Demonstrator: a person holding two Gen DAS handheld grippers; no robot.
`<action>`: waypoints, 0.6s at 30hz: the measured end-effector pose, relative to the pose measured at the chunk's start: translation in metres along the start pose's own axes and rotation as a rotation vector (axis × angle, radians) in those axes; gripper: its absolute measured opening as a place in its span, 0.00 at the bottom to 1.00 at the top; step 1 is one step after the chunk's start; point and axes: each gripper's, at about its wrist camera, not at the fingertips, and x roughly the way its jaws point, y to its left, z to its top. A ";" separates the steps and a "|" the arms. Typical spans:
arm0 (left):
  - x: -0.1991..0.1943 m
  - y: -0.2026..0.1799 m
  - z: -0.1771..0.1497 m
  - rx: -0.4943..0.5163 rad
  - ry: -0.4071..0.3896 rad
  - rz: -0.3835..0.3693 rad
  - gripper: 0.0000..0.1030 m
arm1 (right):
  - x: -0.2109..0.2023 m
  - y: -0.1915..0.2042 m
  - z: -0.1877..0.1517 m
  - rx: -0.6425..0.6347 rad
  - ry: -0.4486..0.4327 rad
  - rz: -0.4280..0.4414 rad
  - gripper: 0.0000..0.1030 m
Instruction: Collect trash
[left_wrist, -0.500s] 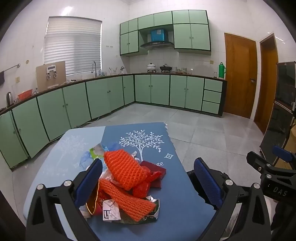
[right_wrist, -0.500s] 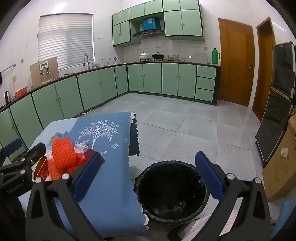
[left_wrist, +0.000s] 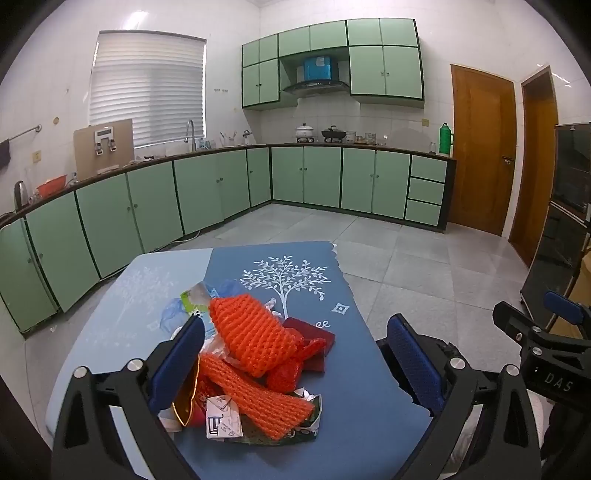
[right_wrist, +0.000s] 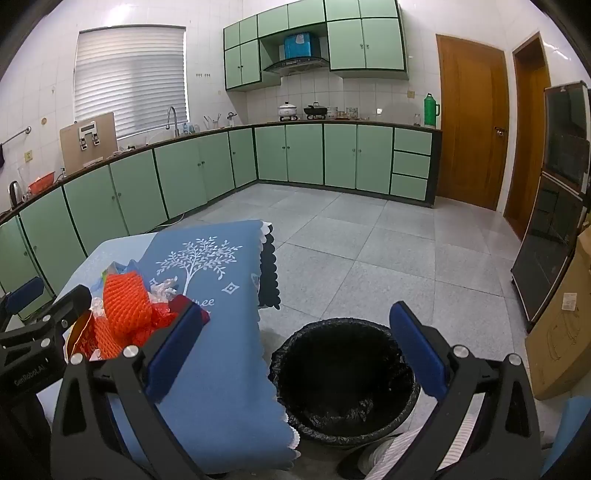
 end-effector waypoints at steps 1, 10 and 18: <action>-0.001 0.001 0.000 0.000 0.000 0.000 0.94 | 0.000 0.000 0.000 0.000 0.000 0.000 0.95; -0.001 0.007 -0.002 -0.001 0.001 0.001 0.94 | 0.000 0.000 -0.001 0.000 -0.001 -0.001 0.95; -0.001 0.007 -0.001 -0.001 0.003 0.001 0.94 | 0.000 0.000 -0.001 0.000 -0.001 -0.001 0.95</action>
